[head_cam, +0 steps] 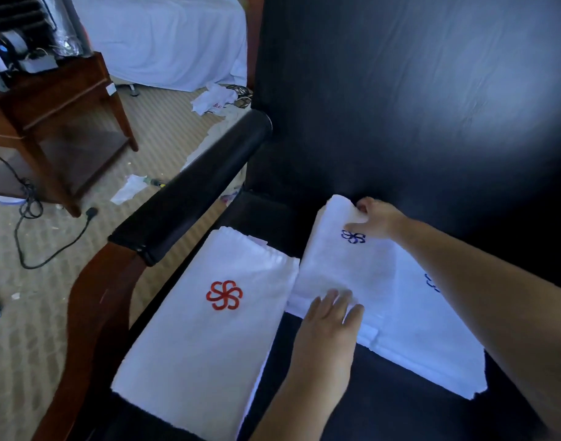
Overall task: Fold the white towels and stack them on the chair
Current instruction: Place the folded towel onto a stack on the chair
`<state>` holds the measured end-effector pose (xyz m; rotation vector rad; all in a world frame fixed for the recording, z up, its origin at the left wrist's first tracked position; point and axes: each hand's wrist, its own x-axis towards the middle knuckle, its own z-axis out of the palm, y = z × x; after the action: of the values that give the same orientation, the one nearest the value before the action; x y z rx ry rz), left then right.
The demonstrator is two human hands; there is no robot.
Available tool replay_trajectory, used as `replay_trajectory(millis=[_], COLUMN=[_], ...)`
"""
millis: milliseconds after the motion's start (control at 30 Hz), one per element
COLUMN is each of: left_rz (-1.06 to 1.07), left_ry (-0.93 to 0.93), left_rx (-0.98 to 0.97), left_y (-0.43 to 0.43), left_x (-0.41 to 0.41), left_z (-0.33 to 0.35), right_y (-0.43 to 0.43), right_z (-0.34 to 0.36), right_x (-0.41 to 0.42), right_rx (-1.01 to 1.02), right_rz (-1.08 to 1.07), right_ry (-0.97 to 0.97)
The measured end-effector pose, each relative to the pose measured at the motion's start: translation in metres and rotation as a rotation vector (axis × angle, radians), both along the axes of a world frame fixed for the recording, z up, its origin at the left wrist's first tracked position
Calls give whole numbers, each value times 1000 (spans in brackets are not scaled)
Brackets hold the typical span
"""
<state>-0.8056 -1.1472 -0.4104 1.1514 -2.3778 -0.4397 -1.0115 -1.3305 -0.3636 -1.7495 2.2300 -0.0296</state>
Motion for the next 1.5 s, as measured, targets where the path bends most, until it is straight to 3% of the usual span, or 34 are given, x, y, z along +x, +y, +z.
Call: replay_trajectory(millis=[167, 533, 967, 1100, 1167, 1267, 1400, 1500], left_rz=[27, 6, 67, 82, 84, 59, 51, 61], left_ry=[35, -119, -281, -171, -127, -85, -98, -104], left_rx=[-146, -12, -35, -119, -165, -188, -199, -187], left_y=[-14, 52, 157, 141, 127, 103, 78, 72], left_x=[-14, 14, 51, 41, 33, 20, 5, 1], left_z=[-25, -11, 18, 25, 23, 17, 7, 0], right_y=[-21, 49, 169, 166, 160, 148, 138, 139], right_z=[2, 9, 1, -8, -9, -9, -19, -31], right_x=[-6, 32, 82, 46, 11, -42, -72, -72], right_rx=[137, 162, 120, -125, -196, -129, 33, 36], right_rz=[94, 200, 247, 49, -30, -104, -127, -116], right_ry=[70, 78, 1, -265, -185, -24, 1, -13])
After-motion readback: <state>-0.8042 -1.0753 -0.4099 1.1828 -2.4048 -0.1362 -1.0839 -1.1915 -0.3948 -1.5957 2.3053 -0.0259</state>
